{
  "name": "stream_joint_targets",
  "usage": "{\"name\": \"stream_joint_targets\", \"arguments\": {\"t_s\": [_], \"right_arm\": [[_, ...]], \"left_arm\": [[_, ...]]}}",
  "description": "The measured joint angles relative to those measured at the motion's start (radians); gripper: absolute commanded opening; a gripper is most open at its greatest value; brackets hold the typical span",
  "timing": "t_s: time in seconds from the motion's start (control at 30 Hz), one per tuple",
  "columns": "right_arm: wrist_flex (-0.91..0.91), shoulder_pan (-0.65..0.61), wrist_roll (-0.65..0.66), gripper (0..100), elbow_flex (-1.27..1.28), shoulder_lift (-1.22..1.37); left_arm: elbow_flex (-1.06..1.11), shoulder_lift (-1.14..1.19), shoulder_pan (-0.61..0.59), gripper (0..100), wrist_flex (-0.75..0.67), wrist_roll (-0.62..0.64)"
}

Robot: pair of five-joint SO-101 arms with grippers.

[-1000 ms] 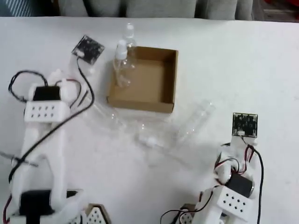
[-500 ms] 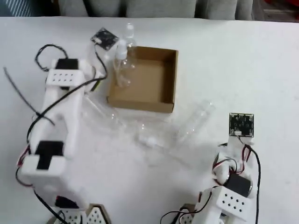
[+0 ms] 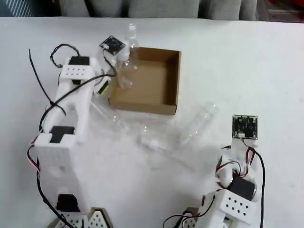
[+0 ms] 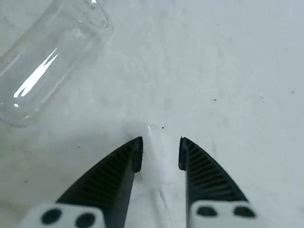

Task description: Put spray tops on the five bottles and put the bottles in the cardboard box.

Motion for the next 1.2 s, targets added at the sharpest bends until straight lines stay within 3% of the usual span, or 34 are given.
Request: {"name": "stream_joint_targets", "arguments": {"t_s": [0.57,1.2], "right_arm": [[0.0,-0.006,0.0,9.4,0.0,0.0],[0.0,-0.006,0.0,9.4,0.0,0.0]], "left_arm": [[-0.037,-0.021,-0.023,6,0.331,0.002],[0.144,-0.029,-0.181,6,0.264,-0.071]]}}
